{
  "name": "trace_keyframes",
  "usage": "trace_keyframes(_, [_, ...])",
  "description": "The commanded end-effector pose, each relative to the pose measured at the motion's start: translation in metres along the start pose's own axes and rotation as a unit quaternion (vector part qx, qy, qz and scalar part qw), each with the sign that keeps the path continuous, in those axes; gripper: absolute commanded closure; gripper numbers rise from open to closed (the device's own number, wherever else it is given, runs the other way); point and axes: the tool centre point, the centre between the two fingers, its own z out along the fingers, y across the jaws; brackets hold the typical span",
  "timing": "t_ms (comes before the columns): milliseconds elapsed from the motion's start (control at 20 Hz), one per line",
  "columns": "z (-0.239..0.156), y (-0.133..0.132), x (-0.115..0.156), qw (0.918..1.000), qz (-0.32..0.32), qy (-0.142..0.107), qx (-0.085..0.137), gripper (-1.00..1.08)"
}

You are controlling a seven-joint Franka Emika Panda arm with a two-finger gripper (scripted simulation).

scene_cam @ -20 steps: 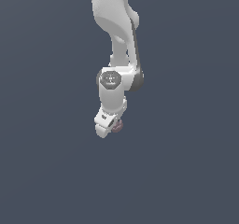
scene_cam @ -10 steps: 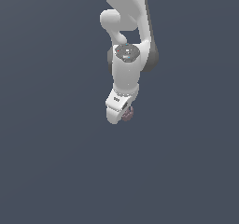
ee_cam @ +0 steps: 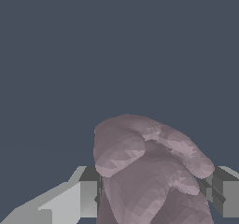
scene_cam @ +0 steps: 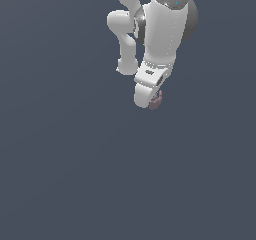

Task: Pick up the object and move it to a goal position.

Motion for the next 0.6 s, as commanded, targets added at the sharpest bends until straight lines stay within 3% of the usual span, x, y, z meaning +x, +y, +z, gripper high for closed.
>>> trace_keyframes(0, [-0.026,-0.015,0.010,1.0000,0.000,0.000,0.000,1.08])
trace_keyframes(550, [-0.113,-0.061,0.045,1.0000,0.000,0.001,0.001,1.08])
